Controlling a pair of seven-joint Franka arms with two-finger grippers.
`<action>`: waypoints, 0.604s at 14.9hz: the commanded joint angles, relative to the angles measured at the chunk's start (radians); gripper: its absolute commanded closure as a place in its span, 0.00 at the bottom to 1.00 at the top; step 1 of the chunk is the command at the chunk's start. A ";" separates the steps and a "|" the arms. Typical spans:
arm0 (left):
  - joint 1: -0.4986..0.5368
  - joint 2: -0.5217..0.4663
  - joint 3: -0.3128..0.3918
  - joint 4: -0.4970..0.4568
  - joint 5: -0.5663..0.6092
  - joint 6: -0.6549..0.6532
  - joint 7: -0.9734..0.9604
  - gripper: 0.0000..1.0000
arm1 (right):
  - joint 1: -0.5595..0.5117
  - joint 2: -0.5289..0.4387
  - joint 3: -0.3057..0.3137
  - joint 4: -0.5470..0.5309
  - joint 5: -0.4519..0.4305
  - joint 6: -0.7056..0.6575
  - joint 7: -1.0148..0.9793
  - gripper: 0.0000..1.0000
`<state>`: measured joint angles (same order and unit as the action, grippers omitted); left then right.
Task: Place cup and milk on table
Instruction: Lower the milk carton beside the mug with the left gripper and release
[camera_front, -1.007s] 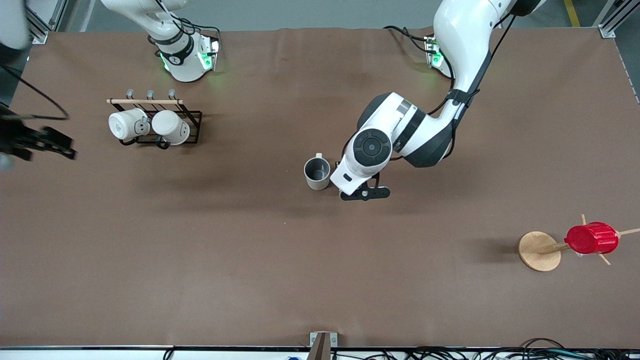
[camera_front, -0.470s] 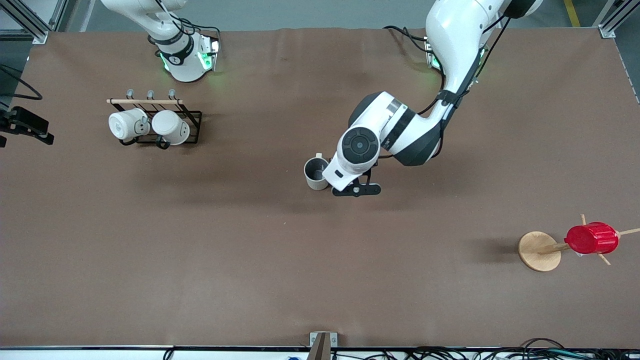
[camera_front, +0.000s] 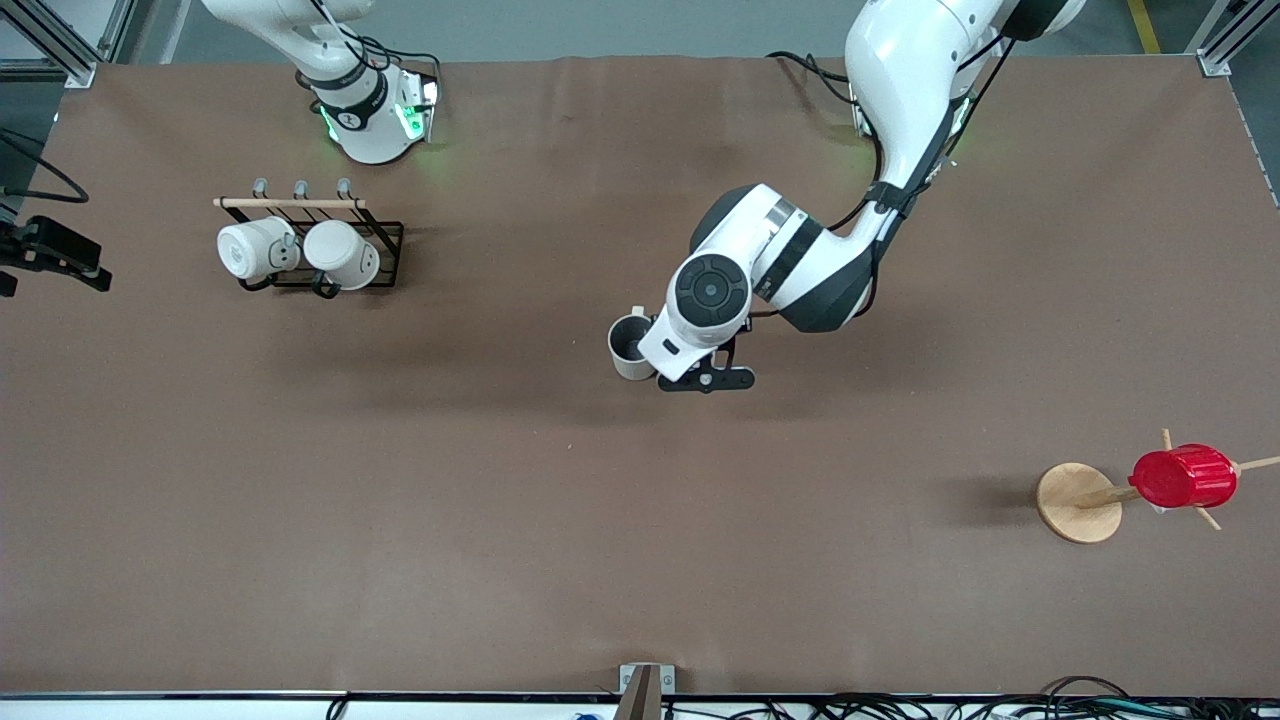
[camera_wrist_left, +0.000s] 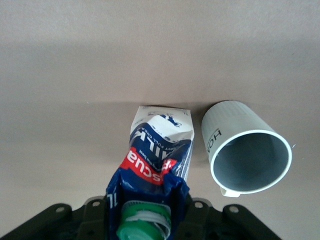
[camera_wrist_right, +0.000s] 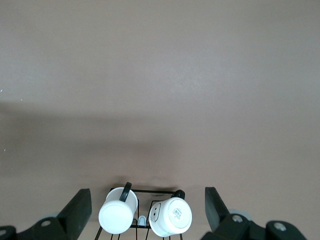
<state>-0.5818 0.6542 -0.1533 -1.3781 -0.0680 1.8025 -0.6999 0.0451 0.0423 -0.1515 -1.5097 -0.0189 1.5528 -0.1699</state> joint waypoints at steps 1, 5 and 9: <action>0.005 -0.062 0.003 -0.002 -0.001 -0.026 -0.004 0.09 | -0.013 -0.004 0.010 -0.003 0.019 -0.005 0.000 0.00; 0.034 -0.194 0.006 -0.047 0.000 -0.087 -0.004 0.06 | -0.013 -0.004 0.010 -0.004 0.019 -0.003 0.000 0.00; 0.126 -0.365 0.005 -0.183 0.002 -0.086 0.029 0.06 | -0.013 -0.005 0.010 -0.015 0.019 0.000 0.000 0.00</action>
<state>-0.5059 0.4067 -0.1474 -1.4325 -0.0675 1.7050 -0.6959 0.0451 0.0429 -0.1511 -1.5129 -0.0189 1.5525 -0.1699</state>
